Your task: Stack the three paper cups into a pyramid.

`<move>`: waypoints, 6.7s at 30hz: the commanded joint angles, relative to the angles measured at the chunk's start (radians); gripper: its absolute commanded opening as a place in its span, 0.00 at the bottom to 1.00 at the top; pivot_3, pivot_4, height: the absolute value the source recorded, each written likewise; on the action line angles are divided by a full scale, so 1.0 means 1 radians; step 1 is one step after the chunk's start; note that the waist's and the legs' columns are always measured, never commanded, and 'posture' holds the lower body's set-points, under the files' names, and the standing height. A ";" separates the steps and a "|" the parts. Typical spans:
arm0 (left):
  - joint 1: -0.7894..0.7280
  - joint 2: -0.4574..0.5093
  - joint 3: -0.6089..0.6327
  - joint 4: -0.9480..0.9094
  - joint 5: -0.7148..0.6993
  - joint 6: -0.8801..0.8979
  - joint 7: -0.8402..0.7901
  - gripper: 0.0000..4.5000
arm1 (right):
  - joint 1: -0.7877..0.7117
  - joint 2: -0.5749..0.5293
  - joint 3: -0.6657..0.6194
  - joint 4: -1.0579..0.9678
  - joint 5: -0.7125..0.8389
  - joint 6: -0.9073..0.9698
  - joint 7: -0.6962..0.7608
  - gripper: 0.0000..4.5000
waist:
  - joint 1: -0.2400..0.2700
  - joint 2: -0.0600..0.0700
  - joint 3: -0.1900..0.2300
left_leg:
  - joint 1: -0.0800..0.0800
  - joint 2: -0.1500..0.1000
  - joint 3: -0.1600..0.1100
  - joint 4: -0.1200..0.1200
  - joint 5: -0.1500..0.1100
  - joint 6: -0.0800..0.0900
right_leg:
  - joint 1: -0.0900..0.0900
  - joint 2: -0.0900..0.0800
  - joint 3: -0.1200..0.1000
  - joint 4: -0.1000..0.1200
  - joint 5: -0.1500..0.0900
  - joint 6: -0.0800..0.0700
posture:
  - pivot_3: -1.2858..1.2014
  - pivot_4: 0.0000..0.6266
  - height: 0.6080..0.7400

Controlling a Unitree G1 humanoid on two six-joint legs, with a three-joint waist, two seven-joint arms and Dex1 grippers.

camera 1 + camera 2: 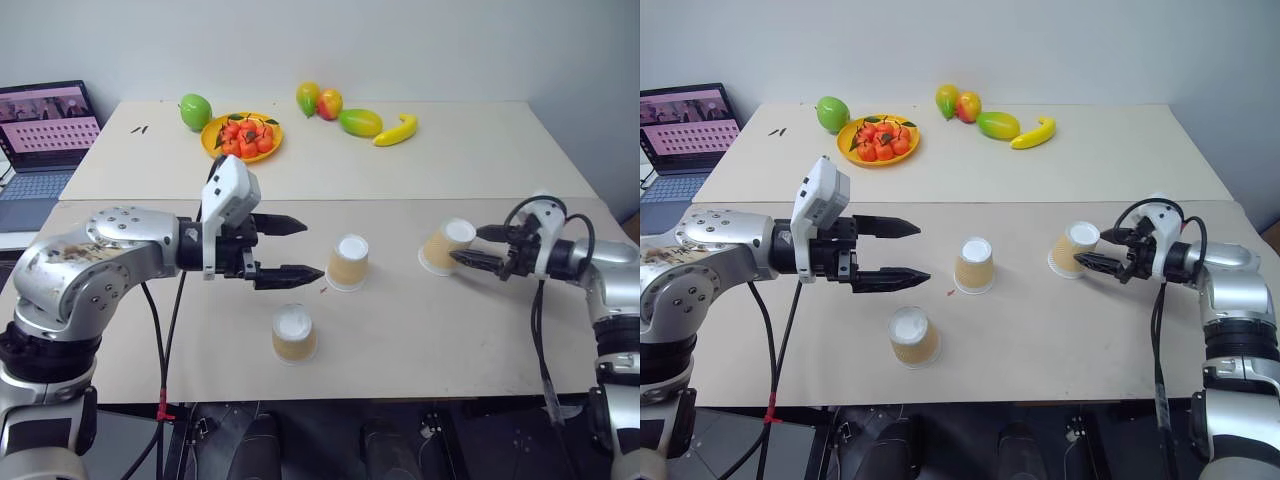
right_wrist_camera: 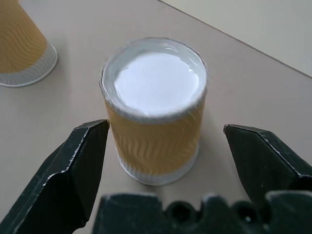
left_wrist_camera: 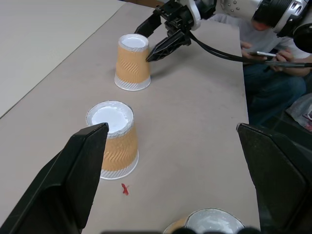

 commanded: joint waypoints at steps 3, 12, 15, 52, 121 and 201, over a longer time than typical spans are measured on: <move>-0.007 0.013 0.038 -0.033 -0.010 0.000 0.010 1.00 | -0.052 0.009 0.008 0.004 -0.005 -0.031 0.021 0.98 | 0.000 0.000 0.000 | 0.000 0.000 0.000 0.000 0.000 0.000 | 0.000 0.000 0.000 0.000 0.000 0.000 | 0.52 0.24 0.94; 0.020 0.018 0.057 -0.057 -0.022 0.006 0.031 1.00 | -0.106 0.046 0.035 0.056 -0.028 -0.052 0.033 0.87 | 0.000 0.000 0.000 | 0.000 0.000 0.000 0.000 0.000 0.000 | 0.000 0.000 0.000 0.000 0.000 0.000 | 0.52 0.24 0.94; 0.029 0.020 0.064 -0.064 -0.027 0.008 0.038 1.00 | -0.114 0.048 0.034 0.068 -0.031 -0.061 0.035 0.67 | 0.000 0.000 0.000 | 0.000 0.000 0.000 0.000 0.000 0.000 | 0.000 0.000 0.000 0.000 0.000 0.000 | 0.52 0.24 0.94; 0.075 0.049 0.077 -0.088 -0.022 -0.002 0.039 1.00 | -0.026 0.171 0.132 -0.321 0.048 0.148 0.090 0.61 | 0.002 0.000 0.000 | 0.000 0.000 0.000 0.000 0.000 0.000 | 0.000 0.000 0.000 0.000 0.000 0.000 | 0.52 0.24 0.94; 0.854 -0.079 0.110 -0.086 0.468 -0.773 -0.109 1.00 | 0.020 -0.177 -0.045 -0.244 0.120 0.076 0.149 0.99 | 0.005 0.001 0.000 | 0.000 0.001 0.003 -0.001 -0.001 0.001 | -0.001 0.000 0.002 -0.001 0.000 -0.002 | 0.52 0.24 0.94; -0.341 -0.496 -0.154 0.707 0.385 -0.583 -0.218 0.68 | 0.481 -0.090 -0.254 -0.858 0.345 0.388 -0.137 1.00 | 0.029 0.001 -0.001 | 0.000 -0.002 0.001 0.002 0.000 0.001 | 0.001 0.000 0.003 0.000 0.000 0.001 | 0.52 0.24 0.94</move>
